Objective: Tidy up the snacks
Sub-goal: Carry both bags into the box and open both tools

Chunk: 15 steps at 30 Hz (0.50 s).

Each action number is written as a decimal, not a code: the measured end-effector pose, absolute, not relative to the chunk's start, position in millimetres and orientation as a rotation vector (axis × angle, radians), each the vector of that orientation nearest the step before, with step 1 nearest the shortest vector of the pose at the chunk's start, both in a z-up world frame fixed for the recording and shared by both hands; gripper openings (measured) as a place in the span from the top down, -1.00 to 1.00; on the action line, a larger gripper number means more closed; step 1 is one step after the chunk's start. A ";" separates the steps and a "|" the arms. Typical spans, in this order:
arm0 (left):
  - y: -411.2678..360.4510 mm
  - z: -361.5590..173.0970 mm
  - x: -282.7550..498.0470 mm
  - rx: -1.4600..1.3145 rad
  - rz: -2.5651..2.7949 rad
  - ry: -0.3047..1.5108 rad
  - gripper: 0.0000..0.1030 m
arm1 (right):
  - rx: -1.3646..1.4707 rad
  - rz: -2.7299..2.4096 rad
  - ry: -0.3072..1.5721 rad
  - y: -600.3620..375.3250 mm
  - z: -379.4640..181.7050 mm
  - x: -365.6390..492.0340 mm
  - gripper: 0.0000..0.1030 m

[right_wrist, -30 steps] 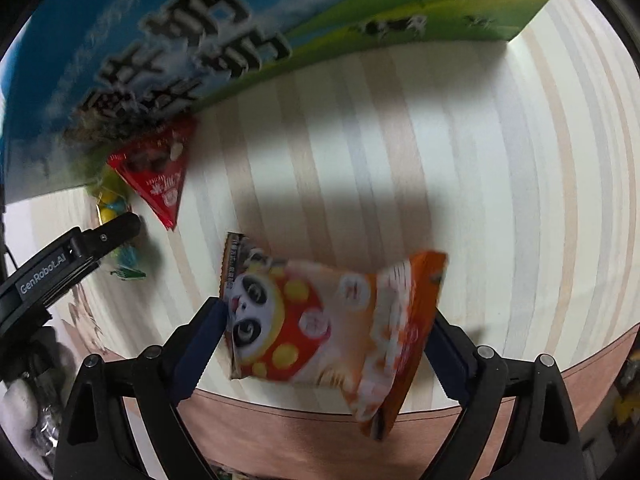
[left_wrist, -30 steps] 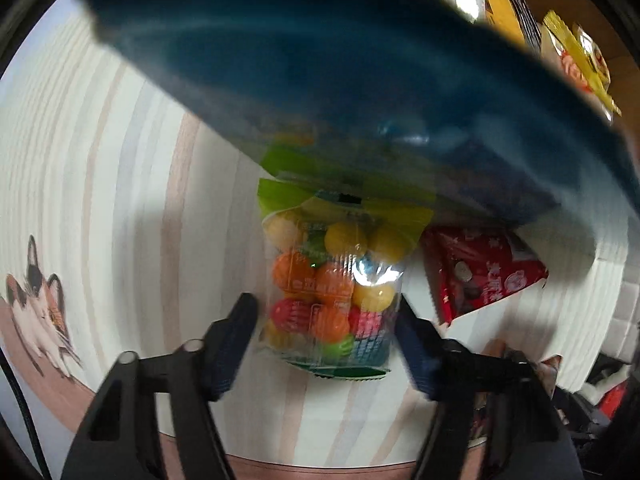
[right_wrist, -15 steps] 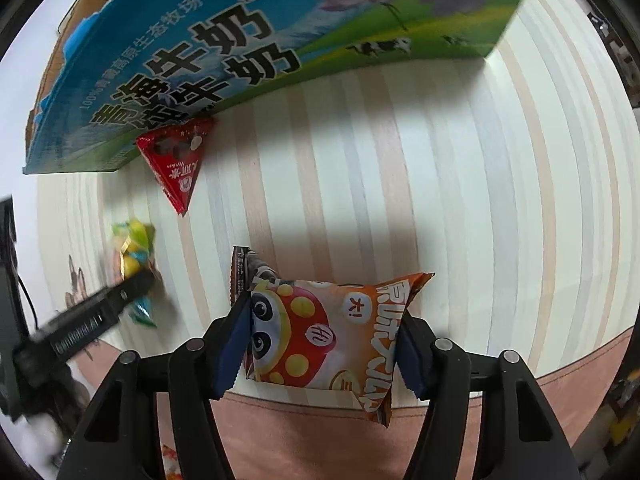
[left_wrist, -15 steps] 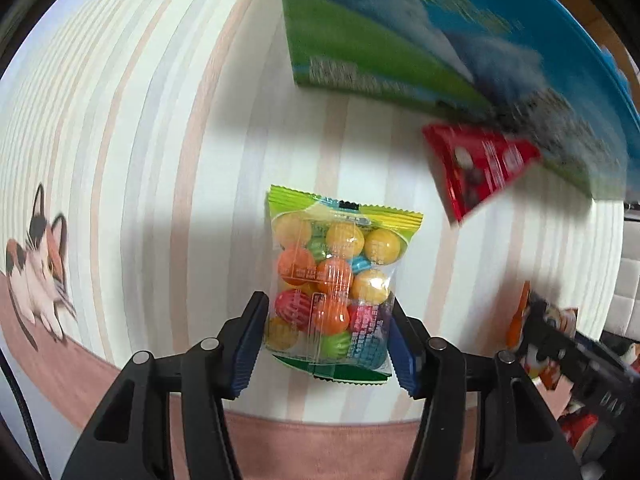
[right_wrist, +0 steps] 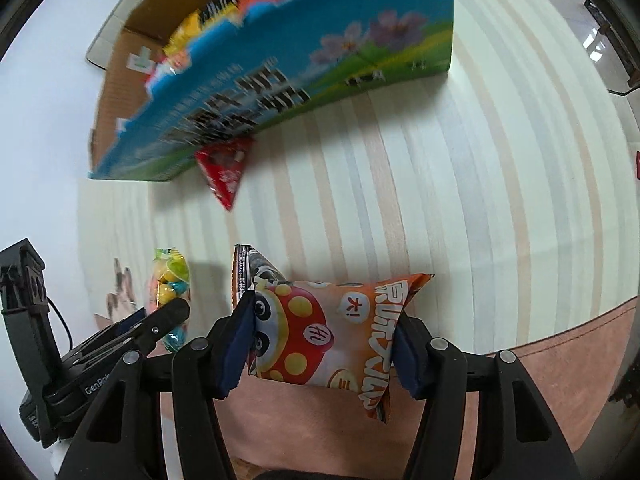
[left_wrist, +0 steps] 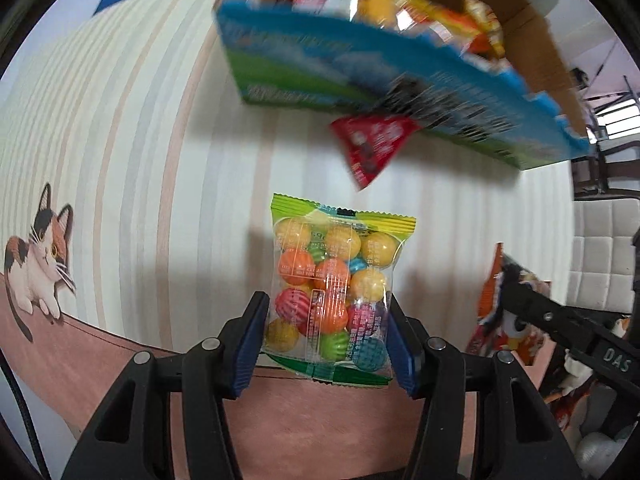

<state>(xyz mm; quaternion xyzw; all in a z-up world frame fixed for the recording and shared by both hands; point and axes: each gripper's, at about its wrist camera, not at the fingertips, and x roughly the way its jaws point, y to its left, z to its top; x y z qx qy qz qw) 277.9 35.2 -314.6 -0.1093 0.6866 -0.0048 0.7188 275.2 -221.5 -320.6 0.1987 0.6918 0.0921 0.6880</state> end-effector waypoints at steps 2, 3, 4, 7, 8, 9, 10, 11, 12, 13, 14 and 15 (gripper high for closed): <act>31.3 -294.7 281.5 -0.246 -0.038 1.487 -0.02 | 0.458 0.220 1.525 -224.4 -307.4 277.9 -0.23; 29.2 -284.6 284.3 -0.249 -0.045 1.474 -0.02 | 0.462 0.226 1.516 -226.2 -300.2 278.4 -0.23; 28.9 -273.9 284.4 -0.253 -0.061 1.457 -0.02 | 0.470 0.235 1.504 -227.3 -294.4 276.6 -0.23; 20.8 -241.7 293.8 -0.276 -0.104 1.416 -0.02 | 0.490 0.264 1.459 -227.1 -266.9 282.8 -0.23; 18.0 -230.7 299.8 -0.279 -0.118 1.404 -0.02 | 0.493 0.273 1.437 -228.2 -254.6 289.0 -0.22; 18.1 -221.7 304.8 -0.284 -0.125 1.393 -0.02 | 0.496 0.280 1.421 -228.6 -246.5 294.2 -0.22; 16.3 -213.0 313.8 -0.289 -0.132 1.382 -0.02 | 0.499 0.288 1.405 -229.3 -237.4 301.1 -0.22; 14.4 -205.6 325.1 -0.282 -0.136 1.373 -0.02 | 0.500 0.297 1.383 -230.1 -225.1 312.0 -0.22; 13.4 -200.9 336.9 -0.275 -0.135 1.366 -0.02 | 0.499 0.304 1.368 -229.5 -218.0 321.2 -0.22; 10.2 -198.7 348.2 -0.268 -0.138 1.364 -0.02 | 0.489 0.312 1.351 -228.6 -209.2 335.2 -0.23; 8.4 -199.2 361.1 -0.261 -0.142 1.363 -0.02 | 0.480 0.314 1.339 -228.2 -202.5 347.5 -0.22; 10.7 -197.1 374.3 -0.257 -0.142 1.361 -0.02 | 0.472 0.315 1.327 -226.4 -197.2 360.9 -0.22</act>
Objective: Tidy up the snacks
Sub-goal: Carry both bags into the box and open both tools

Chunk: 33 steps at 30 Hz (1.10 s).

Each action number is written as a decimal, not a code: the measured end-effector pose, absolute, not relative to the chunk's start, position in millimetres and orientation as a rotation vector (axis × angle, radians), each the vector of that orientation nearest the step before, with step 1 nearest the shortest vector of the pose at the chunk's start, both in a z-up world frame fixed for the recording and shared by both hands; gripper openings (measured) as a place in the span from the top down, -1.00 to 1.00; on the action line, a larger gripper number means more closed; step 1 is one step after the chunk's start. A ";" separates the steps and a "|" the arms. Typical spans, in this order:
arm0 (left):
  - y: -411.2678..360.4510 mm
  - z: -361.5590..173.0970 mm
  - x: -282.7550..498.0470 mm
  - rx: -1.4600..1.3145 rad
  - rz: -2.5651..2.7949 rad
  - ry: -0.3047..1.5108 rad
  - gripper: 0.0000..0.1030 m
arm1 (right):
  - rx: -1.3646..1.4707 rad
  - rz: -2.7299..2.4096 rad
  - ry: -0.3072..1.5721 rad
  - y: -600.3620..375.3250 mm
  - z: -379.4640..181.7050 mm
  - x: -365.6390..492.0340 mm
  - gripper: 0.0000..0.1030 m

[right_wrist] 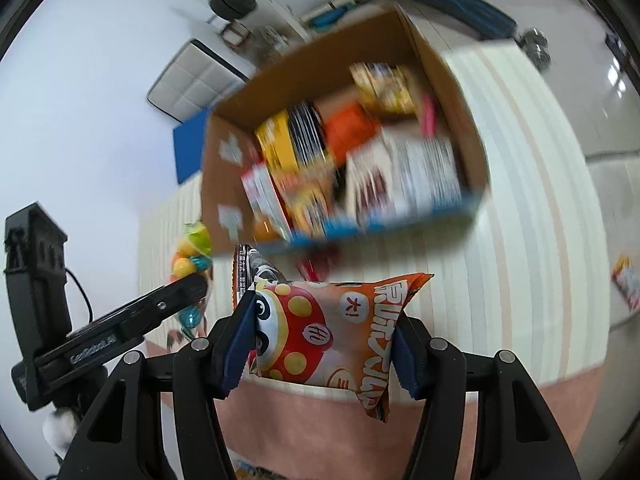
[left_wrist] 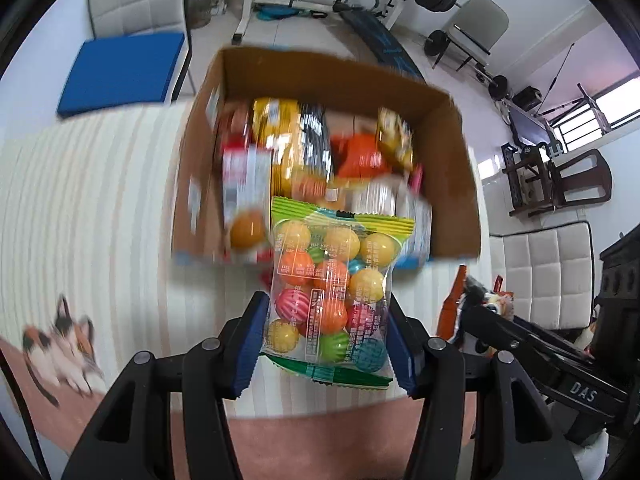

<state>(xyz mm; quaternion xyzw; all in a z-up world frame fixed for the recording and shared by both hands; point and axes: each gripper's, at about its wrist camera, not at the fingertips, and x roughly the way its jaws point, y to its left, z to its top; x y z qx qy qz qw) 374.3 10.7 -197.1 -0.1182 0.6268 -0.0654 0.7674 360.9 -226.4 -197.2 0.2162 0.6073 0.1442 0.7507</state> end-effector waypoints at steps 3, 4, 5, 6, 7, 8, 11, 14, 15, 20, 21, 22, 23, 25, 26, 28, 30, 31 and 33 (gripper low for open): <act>15.7 -191.9 420.7 -0.252 -0.127 1.366 -0.02 | 0.433 0.316 1.299 -220.5 -186.7 404.9 -0.22; 16.3 -194.7 437.7 -0.255 -0.121 1.373 -0.02 | 0.412 0.318 1.291 -216.5 -185.1 422.4 -0.22; 18.6 -197.6 451.0 -0.257 -0.113 1.378 -0.02 | 0.395 0.321 1.291 -211.2 -185.9 438.1 -0.22; 21.1 -202.5 466.3 -0.257 -0.112 1.387 -0.02 | 0.380 0.322 1.292 -207.1 -187.4 453.0 -0.22; 22.8 -206.4 478.2 -0.264 -0.110 1.398 -0.02 | 0.365 0.321 1.295 -203.2 -189.0 466.3 -0.22; 24.9 -209.3 490.4 -0.268 -0.104 1.407 -0.02 | 0.334 0.325 1.301 -197.8 -193.4 484.4 -0.22; 29.6 -223.1 524.6 -0.266 -0.092 1.441 -0.03 | 0.267 0.331 1.315 -187.1 -203.4 524.5 -0.22; 34.6 -240.4 550.6 -0.260 -0.078 1.485 -0.03 | 0.231 0.347 1.340 -177.7 -219.3 552.9 -0.22; 36.1 -243.4 555.0 -0.259 -0.076 1.496 -0.03 | 0.219 0.352 1.347 -174.2 -225.0 562.3 -0.22; 39.8 -263.3 575.8 -0.255 -0.065 1.559 -0.05 | 0.169 0.385 1.395 -155.7 -251.7 595.7 -0.28; 41.1 -266.1 577.7 -0.273 -0.067 1.565 -0.06 | 0.167 0.384 1.411 -154.3 -256.7 599.6 -0.50; 42.2 -267.8 578.7 -0.285 -0.067 1.564 -0.15 | 0.162 0.381 1.414 -153.9 -260.9 601.0 -0.84; 42.2 -268.1 579.0 -0.282 -0.062 1.564 -0.24 | 0.143 0.362 1.414 -153.8 -263.3 602.9 -0.87; 39.7 -266.0 577.7 -0.265 -0.063 1.547 -0.51 | 0.141 0.351 1.410 -155.9 -264.3 603.2 -0.87; 37.9 -264.9 575.9 -0.259 -0.067 1.545 -0.52 | 0.145 0.349 1.414 -157.9 -265.8 603.2 -0.87; 35.6 -265.0 574.0 -0.258 -0.072 1.542 -0.57 | 0.142 0.340 1.415 -162.5 -265.9 600.2 -0.87; 33.9 -265.5 572.6 -0.247 -0.064 1.539 -0.61 | 0.123 0.320 1.415 -165.8 -265.2 596.7 -0.87; 32.2 -264.3 570.4 -0.245 -0.067 1.536 -0.63 | 0.118 0.316 1.413 -166.5 -265.0 595.6 -0.87; 29.8 -262.4 567.5 -0.230 -0.057 1.529 -0.66 | 0.111 0.298 1.408 -168.5 -260.6 589.8 -0.87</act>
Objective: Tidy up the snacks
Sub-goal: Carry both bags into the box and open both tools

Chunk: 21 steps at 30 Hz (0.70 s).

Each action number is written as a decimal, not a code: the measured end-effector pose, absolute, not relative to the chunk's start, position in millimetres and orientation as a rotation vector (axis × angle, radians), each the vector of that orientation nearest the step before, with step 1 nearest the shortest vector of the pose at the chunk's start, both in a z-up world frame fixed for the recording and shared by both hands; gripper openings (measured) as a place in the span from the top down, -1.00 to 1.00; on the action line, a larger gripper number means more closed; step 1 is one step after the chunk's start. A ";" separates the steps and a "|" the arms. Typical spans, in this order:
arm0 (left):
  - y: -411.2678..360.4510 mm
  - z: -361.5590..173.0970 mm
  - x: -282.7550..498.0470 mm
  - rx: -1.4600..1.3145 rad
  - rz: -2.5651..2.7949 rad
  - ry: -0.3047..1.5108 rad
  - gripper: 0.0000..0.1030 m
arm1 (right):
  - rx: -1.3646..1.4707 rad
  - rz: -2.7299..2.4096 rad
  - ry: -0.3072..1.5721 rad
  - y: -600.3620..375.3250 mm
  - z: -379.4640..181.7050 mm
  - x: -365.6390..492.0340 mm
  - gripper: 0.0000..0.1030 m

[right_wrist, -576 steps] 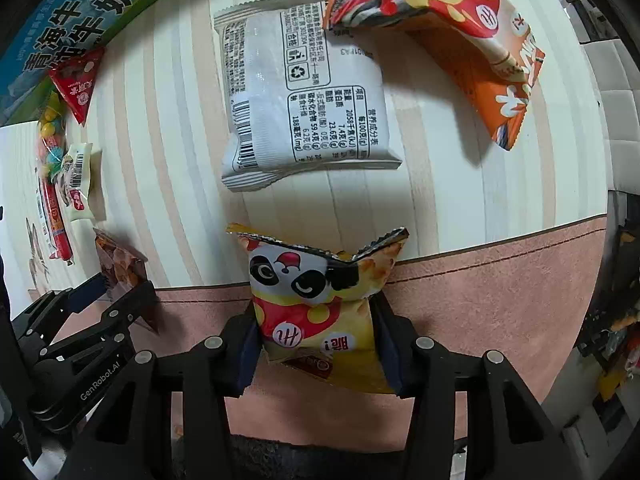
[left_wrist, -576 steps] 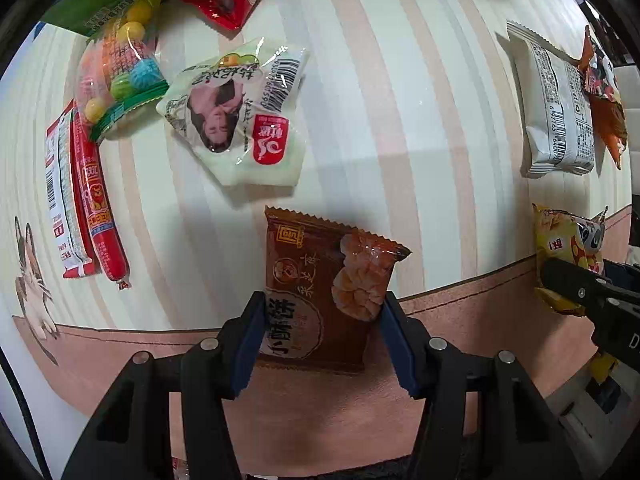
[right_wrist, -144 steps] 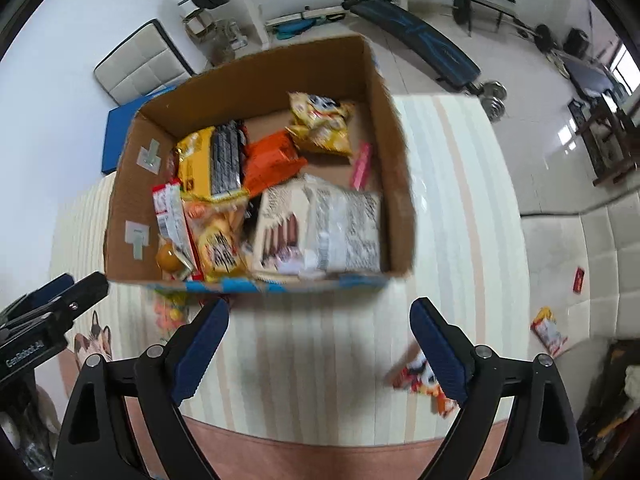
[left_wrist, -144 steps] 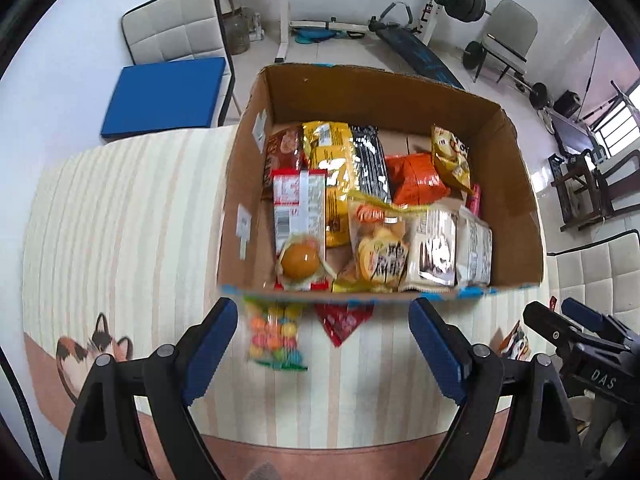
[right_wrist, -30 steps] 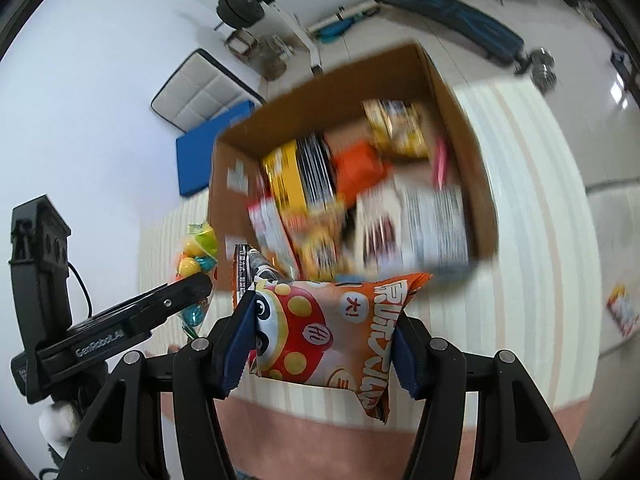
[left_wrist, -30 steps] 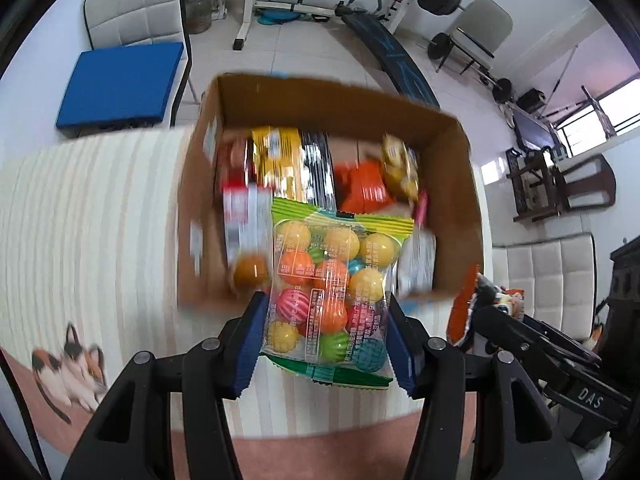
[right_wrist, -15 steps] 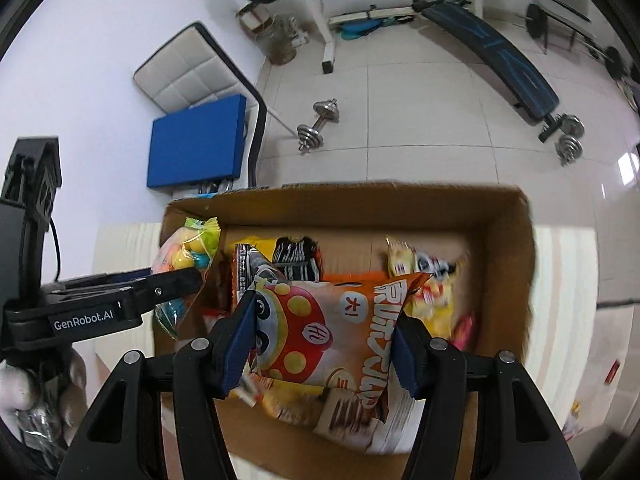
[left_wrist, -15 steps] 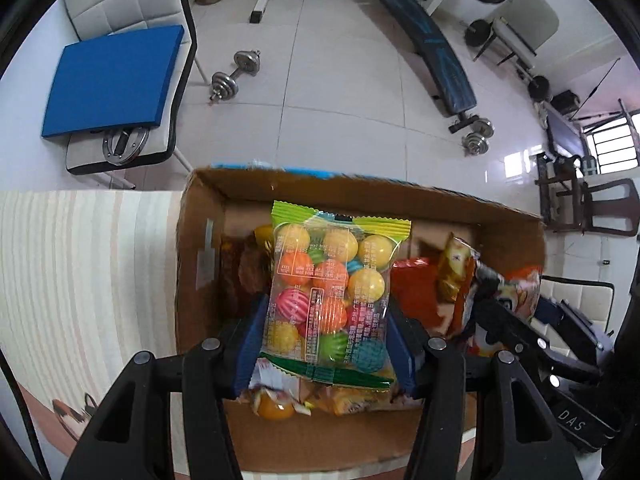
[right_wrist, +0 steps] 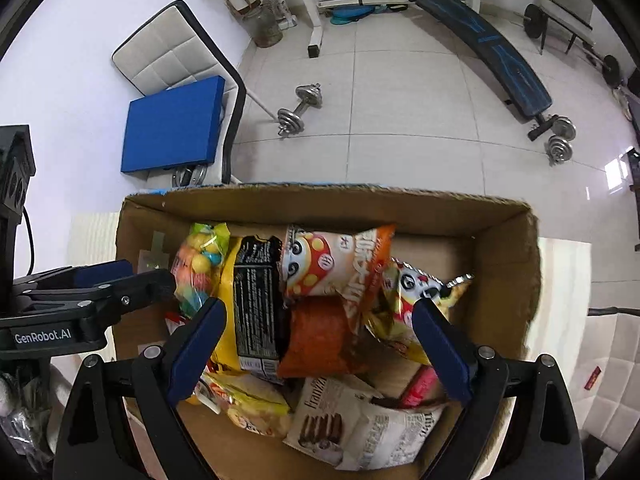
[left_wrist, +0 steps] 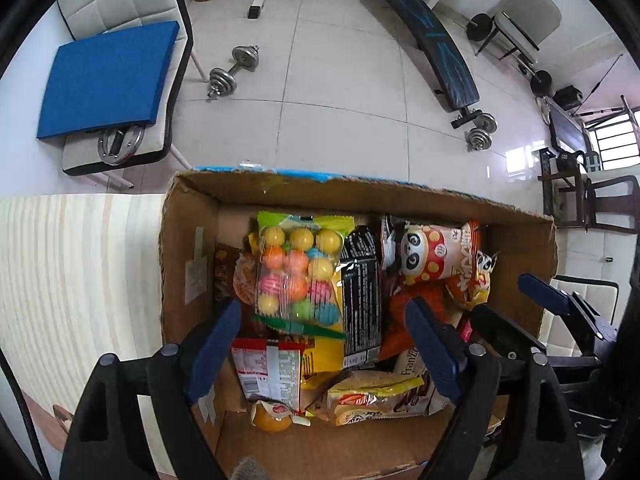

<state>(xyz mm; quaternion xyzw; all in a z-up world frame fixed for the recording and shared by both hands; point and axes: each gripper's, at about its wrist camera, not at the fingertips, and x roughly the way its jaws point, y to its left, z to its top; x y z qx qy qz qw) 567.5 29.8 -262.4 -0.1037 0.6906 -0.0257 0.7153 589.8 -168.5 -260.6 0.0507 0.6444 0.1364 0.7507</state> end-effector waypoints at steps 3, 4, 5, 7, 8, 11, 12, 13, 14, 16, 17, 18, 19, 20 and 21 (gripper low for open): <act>23.2 -255.7 559.3 -0.193 -0.050 1.507 -0.82 | 0.062 0.254 1.390 -168.1 -248.7 576.6 -0.87; 20.6 -252.7 555.0 -0.173 -0.044 1.495 -0.83 | 0.039 0.231 1.383 -168.9 -245.1 569.8 -0.87; 18.9 -249.5 550.4 -0.161 -0.040 1.480 -0.83 | 0.017 0.210 1.376 -169.0 -241.3 560.9 -0.87; 16.1 -241.3 539.2 -0.141 -0.019 1.439 -0.84 | 0.004 0.188 1.368 -171.2 -236.3 548.2 -0.87; 15.3 -237.0 533.0 -0.134 -0.010 1.415 -0.83 | 0.007 0.181 1.363 -173.1 -233.6 539.6 -0.87; 13.7 -225.6 511.7 -0.132 -0.004 1.370 -0.83 | 0.022 0.157 1.353 -179.0 -228.1 517.4 -0.87; 13.6 -222.5 504.8 -0.127 0.001 1.361 -0.84 | 0.026 0.151 1.349 -180.9 -225.7 510.6 -0.87; 13.8 -219.7 499.3 -0.126 0.007 1.351 -0.83 | 0.030 0.141 1.341 -183.5 -222.1 502.2 -0.87; 14.0 -216.2 492.6 -0.125 0.012 1.338 -0.84 | 0.030 0.139 1.334 -183.8 -219.5 496.7 -0.87; 13.8 -208.6 478.3 -0.120 0.026 1.314 -0.84 | 0.024 0.128 1.314 -186.5 -212.2 479.7 -0.87; 13.7 -204.7 471.7 -0.118 0.032 1.302 -0.84 | 0.013 0.126 1.302 -186.0 -208.2 471.7 -0.87; 13.2 -200.9 465.1 -0.113 0.033 1.291 -0.84 | 0.008 0.120 1.292 -187.1 -204.6 465.8 -0.87; 11.9 -196.6 455.9 -0.109 0.036 1.276 -0.84 | 0.007 0.115 1.280 -188.0 -200.4 458.3 -0.87; 11.1 -192.9 448.9 -0.108 0.036 1.263 -0.83 | 0.011 0.114 1.268 -188.8 -195.1 449.7 -0.87; 10.8 -190.4 443.7 -0.106 0.036 1.256 -0.83 | 0.012 0.114 1.257 -189.0 -190.5 442.9 -0.87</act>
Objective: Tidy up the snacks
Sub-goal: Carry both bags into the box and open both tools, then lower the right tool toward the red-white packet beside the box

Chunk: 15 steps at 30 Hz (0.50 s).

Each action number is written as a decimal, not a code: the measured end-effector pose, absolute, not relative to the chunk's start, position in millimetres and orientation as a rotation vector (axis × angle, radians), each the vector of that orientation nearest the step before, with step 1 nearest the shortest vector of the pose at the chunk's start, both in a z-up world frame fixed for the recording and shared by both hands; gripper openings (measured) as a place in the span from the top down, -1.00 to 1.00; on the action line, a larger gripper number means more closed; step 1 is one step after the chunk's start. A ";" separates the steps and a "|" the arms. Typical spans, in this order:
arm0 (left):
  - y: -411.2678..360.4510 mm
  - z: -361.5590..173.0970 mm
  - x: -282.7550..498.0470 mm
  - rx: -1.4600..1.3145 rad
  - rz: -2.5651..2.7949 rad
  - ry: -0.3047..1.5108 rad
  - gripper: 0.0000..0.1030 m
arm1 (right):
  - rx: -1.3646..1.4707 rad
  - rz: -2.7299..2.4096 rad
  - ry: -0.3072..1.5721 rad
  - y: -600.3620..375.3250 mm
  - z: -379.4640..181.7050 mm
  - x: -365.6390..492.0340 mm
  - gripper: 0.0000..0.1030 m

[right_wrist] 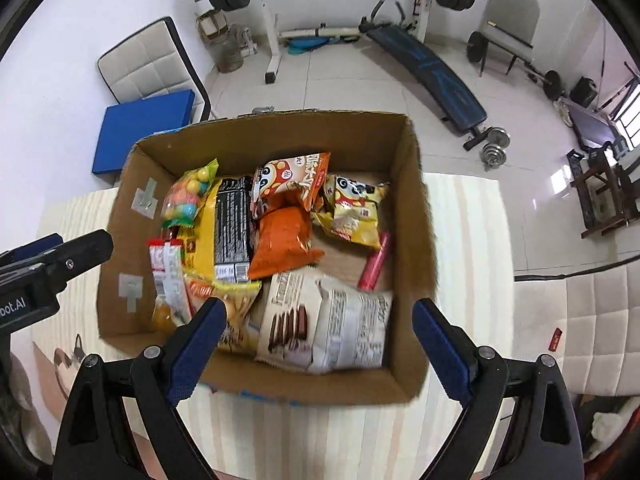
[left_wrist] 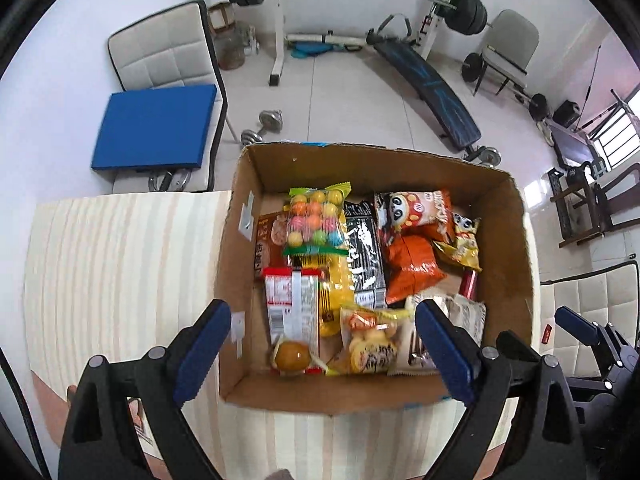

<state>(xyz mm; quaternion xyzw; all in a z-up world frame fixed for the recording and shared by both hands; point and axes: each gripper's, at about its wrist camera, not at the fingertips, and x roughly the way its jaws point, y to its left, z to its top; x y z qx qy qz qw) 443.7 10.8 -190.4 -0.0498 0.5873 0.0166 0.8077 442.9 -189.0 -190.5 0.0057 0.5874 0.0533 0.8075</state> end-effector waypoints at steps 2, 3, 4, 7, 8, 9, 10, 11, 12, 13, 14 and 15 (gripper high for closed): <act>9.8 -183.7 429.8 -0.103 0.039 1.233 -0.83 | -0.001 0.107 1.232 -187.6 -180.5 429.8 -0.87; 8.8 -180.2 421.9 -0.099 0.040 1.222 -0.83 | 0.000 0.105 1.220 -187.5 -176.1 423.5 -0.87; 8.1 -177.3 416.1 -0.096 0.043 1.213 -0.83 | 0.002 0.105 1.208 -187.5 -171.5 417.3 -0.87; 8.5 -169.5 396.3 -0.096 0.046 1.187 -0.83 | 0.015 0.101 1.176 -188.4 -157.2 398.9 -0.87; 8.8 -166.3 388.9 -0.096 0.050 1.175 -0.83 | 0.018 0.100 1.168 -188.9 -153.1 393.9 -0.87; 8.9 -163.4 383.0 -0.096 0.050 1.169 -0.83 | 0.020 0.100 1.160 -189.1 -149.4 388.6 -0.87; 9.3 -161.5 377.6 -0.096 0.051 1.165 -0.83 | 0.023 0.102 1.152 -189.5 -145.5 382.6 -0.87; 10.0 -158.6 370.8 -0.098 0.054 1.157 -0.83 | 0.025 0.104 1.147 -189.6 -142.4 377.7 -0.87; 10.9 -155.6 365.4 -0.100 0.055 1.148 -0.83 | 0.025 0.104 1.143 -189.6 -139.9 372.9 -0.87; 11.5 -151.6 359.1 -0.100 0.057 1.135 -0.83 | 0.025 0.106 1.136 -189.7 -136.5 366.9 -0.87; 11.6 -147.3 353.1 -0.098 0.060 1.123 -0.83 | 0.024 0.109 1.130 -189.6 -133.7 363.1 -0.87; 11.5 -143.3 348.2 -0.096 0.061 1.112 -0.83 | 0.022 0.107 1.121 -189.8 -130.2 357.8 -0.87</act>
